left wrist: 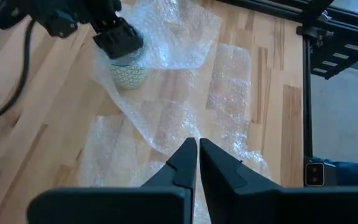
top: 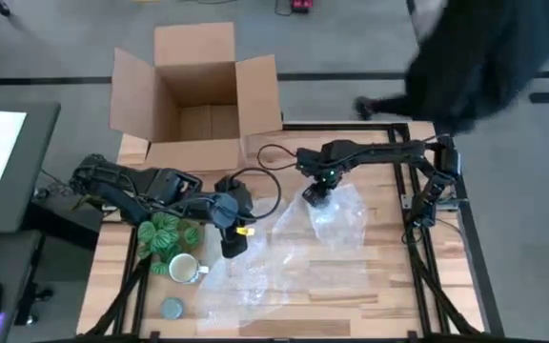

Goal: Wrap mug
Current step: Wrap the green mug with bubble wrap

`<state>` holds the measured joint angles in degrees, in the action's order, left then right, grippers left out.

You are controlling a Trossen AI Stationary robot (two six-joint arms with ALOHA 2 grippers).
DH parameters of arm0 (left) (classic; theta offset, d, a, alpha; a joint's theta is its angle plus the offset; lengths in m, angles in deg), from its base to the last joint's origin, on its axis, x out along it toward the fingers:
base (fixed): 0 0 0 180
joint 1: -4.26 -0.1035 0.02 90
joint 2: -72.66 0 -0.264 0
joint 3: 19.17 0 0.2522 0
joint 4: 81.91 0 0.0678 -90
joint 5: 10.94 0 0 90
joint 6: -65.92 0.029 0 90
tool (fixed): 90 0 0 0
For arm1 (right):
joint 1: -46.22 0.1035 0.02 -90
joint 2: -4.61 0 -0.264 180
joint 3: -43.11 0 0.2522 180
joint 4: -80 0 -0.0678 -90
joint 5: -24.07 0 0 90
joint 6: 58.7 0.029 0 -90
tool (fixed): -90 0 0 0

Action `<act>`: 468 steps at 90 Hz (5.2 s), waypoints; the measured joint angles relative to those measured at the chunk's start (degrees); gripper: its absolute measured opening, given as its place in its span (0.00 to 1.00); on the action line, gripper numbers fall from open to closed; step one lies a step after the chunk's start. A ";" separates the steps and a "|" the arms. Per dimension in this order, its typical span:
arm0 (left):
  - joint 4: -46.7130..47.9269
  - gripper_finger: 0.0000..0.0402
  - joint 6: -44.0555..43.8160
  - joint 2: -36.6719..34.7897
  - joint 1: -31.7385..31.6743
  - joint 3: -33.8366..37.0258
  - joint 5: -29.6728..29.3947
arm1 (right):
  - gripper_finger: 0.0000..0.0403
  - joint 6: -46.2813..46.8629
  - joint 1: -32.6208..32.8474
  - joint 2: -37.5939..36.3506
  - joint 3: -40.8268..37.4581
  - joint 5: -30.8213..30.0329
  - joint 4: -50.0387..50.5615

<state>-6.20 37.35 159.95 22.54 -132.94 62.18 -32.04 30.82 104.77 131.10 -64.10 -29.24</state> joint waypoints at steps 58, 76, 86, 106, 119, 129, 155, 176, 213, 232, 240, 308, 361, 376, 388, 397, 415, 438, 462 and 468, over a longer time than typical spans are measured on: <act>0.00 0.00 -0.14 0.00 0.00 0.00 0.04 | 0.27 0.22 7.85 -9.38 7.20 7.63 8.47; 0.00 0.00 -0.14 0.00 0.00 0.00 0.04 | 0.02 0.74 7.26 0.28 7.11 3.18 7.36; 0.00 0.00 -0.14 0.00 0.02 0.00 0.09 | 0.02 0.76 6.11 4.85 7.11 2.14 6.74; 0.00 0.00 -0.54 0.00 0.04 0.00 0.15 | 0.00 -2.59 5.64 10.76 7.29 1.05 5.88; 0.00 0.00 -0.57 0.00 0.04 0.00 0.15 | 0.00 -1.87 6.28 10.28 8.42 0.81 6.86; 0.00 0.00 -0.66 0.00 0.04 0.00 0.15 | 0.00 -1.61 6.41 6.88 11.09 0.37 8.56; -0.02 0.00 -0.75 0.00 0.05 0.00 0.17 | 0.00 -0.17 6.30 -1.93 15.53 2.77 12.55; -0.03 0.00 -0.74 0.00 0.06 0.00 0.17 | 0.00 -4.71 8.68 -1.14 15.55 14.53 11.50; -0.02 0.00 -0.75 0.00 0.11 0.00 0.18 | 0.00 -4.68 6.93 9.00 15.49 7.14 13.65; -0.06 0.00 -0.75 0.00 0.11 0.00 0.20 | 0.00 -5.76 5.89 9.87 14.83 5.36 11.97; -0.07 0.00 -0.75 0.00 0.11 0.00 0.20 | 0.00 -5.90 5.46 9.86 11.39 5.51 8.40; -0.24 0.00 -0.68 0.00 0.11 0.00 0.12 | 0.00 0.37 5.12 -4.81 14.11 2.33 14.24; -0.19 0.00 -1.59 0.00 0.11 0.00 -0.02 | 0.27 20.40 7.99 -35.93 -12.02 -1.59 20.20; -0.22 0.00 -1.27 0.00 0.11 0.00 -0.04 | 0.37 28.01 7.71 -41.47 -26.28 3.81 5.14; -0.20 0.00 -1.27 0.00 0.11 0.00 -0.02 | 0.45 34.94 5.93 -42.98 -35.70 4.31 -6.19; -0.21 0.00 -1.51 0.00 0.11 0.00 -0.02 | 0.47 38.28 4.34 -43.91 -40.67 4.37 -13.76; -0.19 0.00 -2.69 0.00 0.11 0.00 0.02 | 0.39 39.75 1.42 -45.94 -44.73 4.55 -26.48; -0.21 0.00 -2.74 0.00 0.11 0.00 0.04 | 0.07 39.05 0.05 -46.59 -44.79 4.60 -34.64; -0.22 0.00 -2.74 0.00 0.11 0.00 0.04 | 0.00 40.83 1.69 -48.38 -44.78 4.42 -44.25; -0.19 0.00 -2.72 0.00 0.11 0.00 0.04 | 0.00 41.02 2.38 -47.62 -44.78 4.33 -46.06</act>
<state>-6.39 34.62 159.95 22.65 -132.94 62.22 8.98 33.20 57.14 86.33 -59.78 -75.30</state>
